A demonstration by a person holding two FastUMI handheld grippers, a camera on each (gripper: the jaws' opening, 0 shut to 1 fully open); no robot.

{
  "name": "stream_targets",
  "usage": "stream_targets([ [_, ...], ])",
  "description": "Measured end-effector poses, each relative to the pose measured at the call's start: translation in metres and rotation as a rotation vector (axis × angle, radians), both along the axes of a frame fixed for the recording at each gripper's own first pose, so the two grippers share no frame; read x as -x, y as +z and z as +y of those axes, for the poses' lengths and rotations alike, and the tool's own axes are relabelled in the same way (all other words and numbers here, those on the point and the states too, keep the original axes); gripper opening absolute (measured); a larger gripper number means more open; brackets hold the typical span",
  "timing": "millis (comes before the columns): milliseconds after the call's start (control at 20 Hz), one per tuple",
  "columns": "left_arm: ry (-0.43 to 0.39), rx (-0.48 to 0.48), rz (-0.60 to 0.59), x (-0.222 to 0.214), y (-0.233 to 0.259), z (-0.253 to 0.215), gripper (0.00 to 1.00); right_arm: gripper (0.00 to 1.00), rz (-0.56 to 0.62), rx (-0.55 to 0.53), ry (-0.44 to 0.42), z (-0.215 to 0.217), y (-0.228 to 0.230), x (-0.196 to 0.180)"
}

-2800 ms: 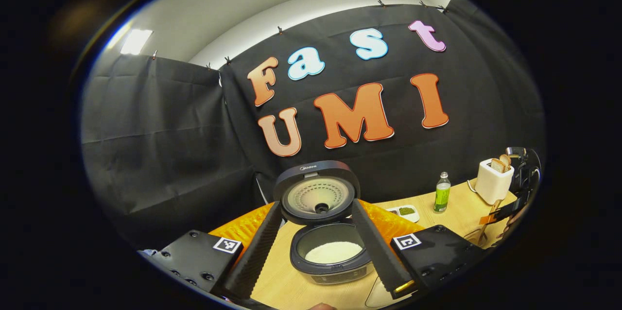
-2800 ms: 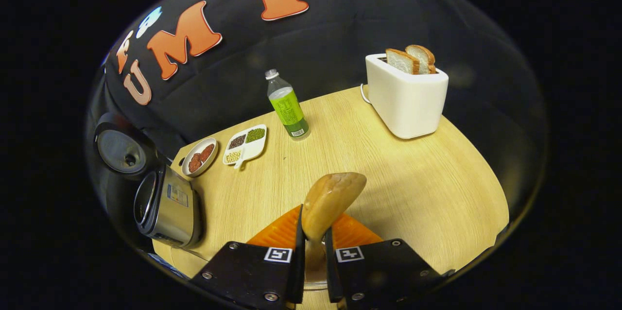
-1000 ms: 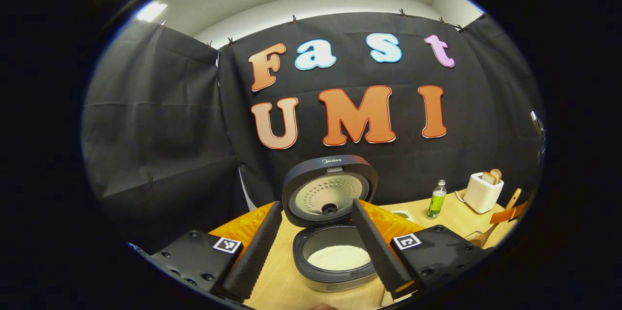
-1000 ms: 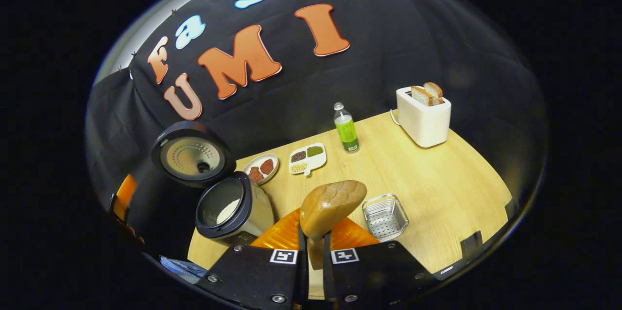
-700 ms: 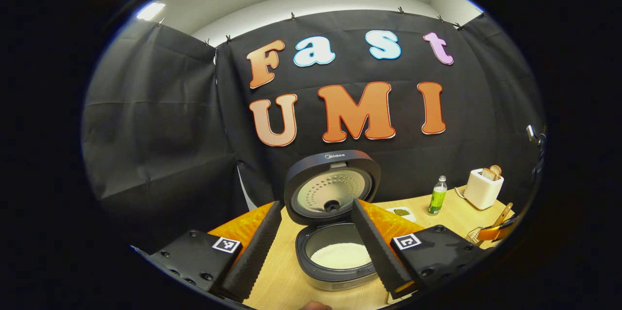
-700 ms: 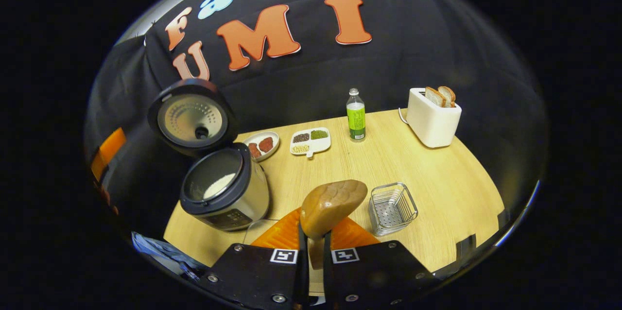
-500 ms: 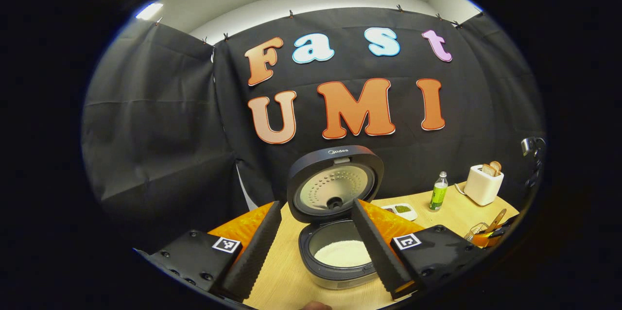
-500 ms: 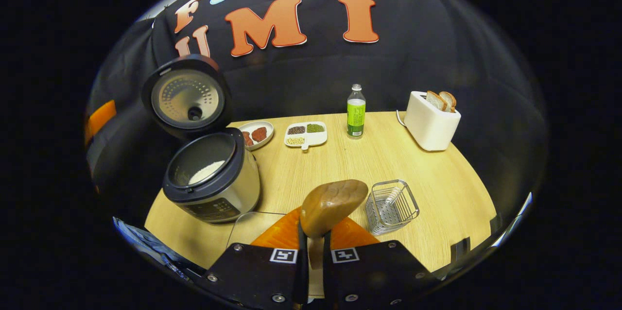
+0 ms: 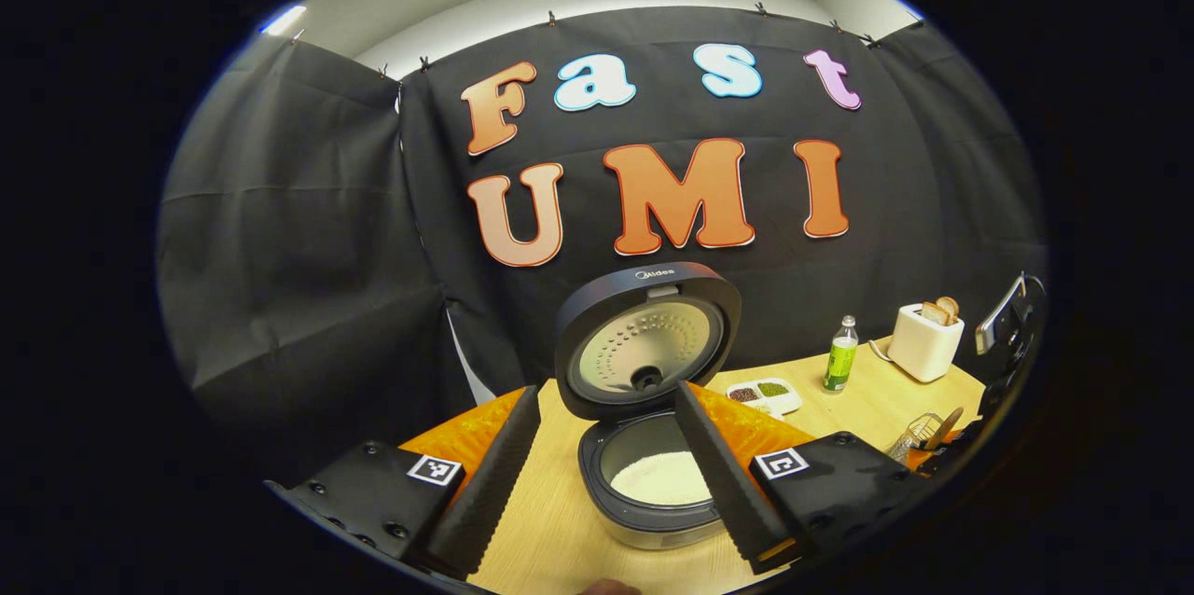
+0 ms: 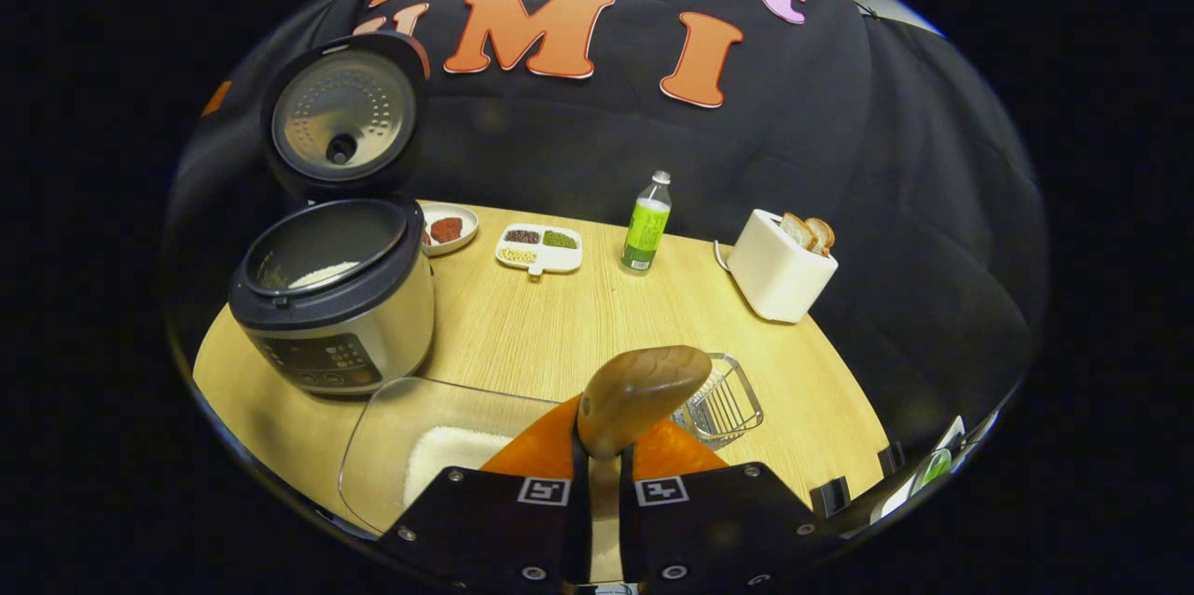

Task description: Close the left gripper, press the button to open the rice cooker; take a wooden spoon from the chopstick holder with the right hand, scoop a spoonful of rice and pour it into the rice cooker, then put the wooden spoon back into the chopstick holder.

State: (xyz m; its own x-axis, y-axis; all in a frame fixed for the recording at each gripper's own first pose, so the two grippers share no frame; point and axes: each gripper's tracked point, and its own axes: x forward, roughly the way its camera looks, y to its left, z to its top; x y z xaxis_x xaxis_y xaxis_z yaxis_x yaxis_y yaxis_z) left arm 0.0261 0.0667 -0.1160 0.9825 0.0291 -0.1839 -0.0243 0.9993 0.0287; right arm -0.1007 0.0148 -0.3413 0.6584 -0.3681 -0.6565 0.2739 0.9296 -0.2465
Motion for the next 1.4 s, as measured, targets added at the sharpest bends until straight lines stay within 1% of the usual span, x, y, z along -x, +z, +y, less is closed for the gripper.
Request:
stream_targets([
  [50,-0.002,-0.001,0.002,0.001,-0.001,0.0,0.98,0.11,0.016,0.002,-0.005,-0.001,-0.009,0.004],
  [200,-0.001,-0.008,0.013,0.003,-0.006,-0.001,0.98,0.11,0.002,0.027,0.031,0.005,-0.017,-0.001],
  [300,-0.005,-0.009,0.018,0.004,-0.006,-0.001,0.98,0.1,0.003,0.005,0.014,0.008,-0.02,0.0],
  [450,0.004,-0.017,0.015,0.005,-0.005,0.005,0.98,0.1,-0.015,-0.04,-0.022,0.012,-0.022,-0.003],
  [500,0.004,-0.017,0.016,0.005,-0.006,0.005,0.9,0.09,-0.019,-0.061,-0.028,0.014,-0.022,-0.001],
  [550,0.002,-0.019,0.017,0.005,-0.007,0.005,0.98,0.1,-0.025,-0.106,-0.042,0.02,-0.023,-0.001],
  [700,-0.001,-0.027,0.022,0.006,-0.009,0.006,0.98,0.1,-0.04,-0.171,-0.086,0.028,-0.025,0.0],
  [750,-0.005,-0.027,0.022,0.006,-0.008,0.006,0.91,0.09,-0.042,-0.199,-0.093,0.033,-0.026,-0.001],
  [800,-0.008,-0.029,0.022,0.006,-0.009,0.007,0.98,0.09,-0.042,-0.224,-0.096,0.04,-0.028,-0.003],
  [900,-0.017,-0.031,0.026,0.007,-0.011,0.007,0.98,0.09,-0.042,-0.264,-0.088,0.054,-0.029,-0.007],
  [1100,-0.028,-0.045,0.027,0.008,-0.012,0.013,0.98,0.1,-0.037,-0.425,-0.122,0.08,-0.036,-0.014],
  [1400,-0.048,-0.043,0.037,0.009,-0.019,0.018,0.98,0.09,-0.026,-0.566,-0.213,0.082,-0.042,-0.017],
])
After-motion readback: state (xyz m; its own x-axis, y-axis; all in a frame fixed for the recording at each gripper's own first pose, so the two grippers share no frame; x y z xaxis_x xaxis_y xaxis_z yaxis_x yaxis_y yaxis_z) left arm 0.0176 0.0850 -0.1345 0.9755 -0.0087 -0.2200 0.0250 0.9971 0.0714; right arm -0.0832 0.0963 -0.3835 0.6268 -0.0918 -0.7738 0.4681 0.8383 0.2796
